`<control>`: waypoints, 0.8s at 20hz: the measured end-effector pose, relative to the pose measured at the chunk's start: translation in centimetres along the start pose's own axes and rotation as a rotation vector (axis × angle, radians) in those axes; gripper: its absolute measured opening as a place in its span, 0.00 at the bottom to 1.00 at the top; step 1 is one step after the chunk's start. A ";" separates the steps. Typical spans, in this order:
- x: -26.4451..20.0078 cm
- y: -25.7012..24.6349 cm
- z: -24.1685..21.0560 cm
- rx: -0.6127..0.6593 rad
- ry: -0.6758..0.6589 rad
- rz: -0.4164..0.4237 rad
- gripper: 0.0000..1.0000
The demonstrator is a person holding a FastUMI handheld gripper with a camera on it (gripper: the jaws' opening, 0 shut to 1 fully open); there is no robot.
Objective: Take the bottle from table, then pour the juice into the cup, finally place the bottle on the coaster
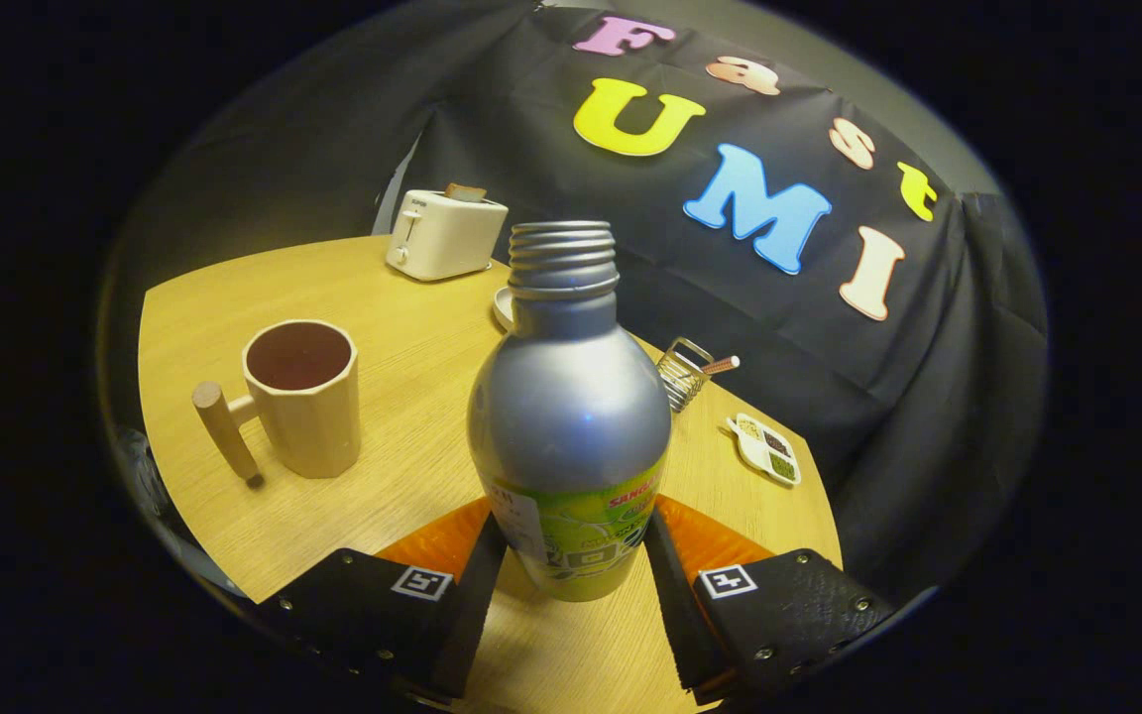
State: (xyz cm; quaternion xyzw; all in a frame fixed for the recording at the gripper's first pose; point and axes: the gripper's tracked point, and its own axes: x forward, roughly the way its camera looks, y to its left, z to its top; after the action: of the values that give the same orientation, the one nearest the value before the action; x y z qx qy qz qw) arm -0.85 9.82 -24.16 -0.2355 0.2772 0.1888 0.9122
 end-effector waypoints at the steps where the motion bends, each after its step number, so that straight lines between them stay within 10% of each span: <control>1: 0.1 0.2 0.2 -0.030 0.003 0.002 0.76; 16: 0.3 2.5 1.6 -0.393 0.068 -0.002 0.76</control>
State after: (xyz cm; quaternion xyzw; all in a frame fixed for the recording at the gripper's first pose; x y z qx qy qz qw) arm -1.10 12.82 -23.95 -0.4154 0.2656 0.2304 0.8389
